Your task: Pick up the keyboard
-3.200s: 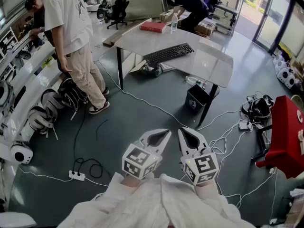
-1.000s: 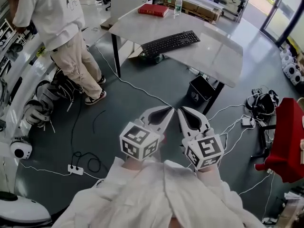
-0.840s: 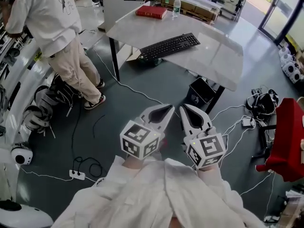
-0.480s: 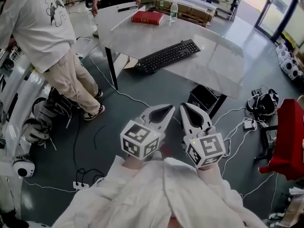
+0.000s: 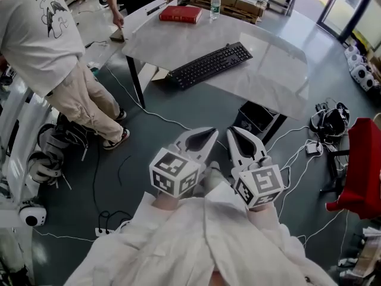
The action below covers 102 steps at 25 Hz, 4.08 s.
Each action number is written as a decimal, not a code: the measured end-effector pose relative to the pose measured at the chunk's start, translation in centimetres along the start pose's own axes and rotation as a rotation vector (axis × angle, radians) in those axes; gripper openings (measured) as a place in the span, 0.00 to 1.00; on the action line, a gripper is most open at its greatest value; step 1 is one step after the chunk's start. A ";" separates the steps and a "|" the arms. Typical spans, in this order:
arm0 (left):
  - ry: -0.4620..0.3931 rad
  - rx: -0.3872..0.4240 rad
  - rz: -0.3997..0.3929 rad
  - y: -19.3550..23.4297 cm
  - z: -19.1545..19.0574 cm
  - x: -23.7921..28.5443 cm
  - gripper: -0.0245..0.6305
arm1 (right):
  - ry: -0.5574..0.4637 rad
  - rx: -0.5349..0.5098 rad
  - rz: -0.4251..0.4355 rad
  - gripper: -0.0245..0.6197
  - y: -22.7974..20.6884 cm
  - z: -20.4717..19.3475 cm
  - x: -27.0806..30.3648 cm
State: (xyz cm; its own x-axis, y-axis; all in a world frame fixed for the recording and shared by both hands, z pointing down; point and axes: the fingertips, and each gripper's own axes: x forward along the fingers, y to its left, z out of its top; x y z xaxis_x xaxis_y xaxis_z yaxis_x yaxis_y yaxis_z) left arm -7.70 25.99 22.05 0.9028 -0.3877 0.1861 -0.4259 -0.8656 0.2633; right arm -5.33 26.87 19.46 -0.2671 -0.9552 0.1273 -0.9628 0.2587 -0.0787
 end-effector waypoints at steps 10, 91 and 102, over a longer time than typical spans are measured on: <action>0.011 -0.014 0.006 3.6 0.7 2.8 0.06 | 0.019 0.001 0.020 0.09 -2.2 -0.1 4.5; 0.112 -0.241 0.148 25.0 4.4 24.2 0.06 | 0.260 0.061 0.189 0.09 -21.0 -1.5 30.7; 0.136 -0.335 0.190 26.1 0.9 23.6 0.06 | 0.350 0.075 0.246 0.08 -19.1 -5.1 31.7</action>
State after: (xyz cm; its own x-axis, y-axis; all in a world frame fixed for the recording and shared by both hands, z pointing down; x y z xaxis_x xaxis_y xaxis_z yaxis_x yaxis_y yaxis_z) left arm 2.53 -6.04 32.46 0.7995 -0.4664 0.3785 -0.6006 -0.6224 0.5018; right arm 4.32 -7.65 30.07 -0.4989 -0.7567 0.4224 -0.8663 0.4493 -0.2184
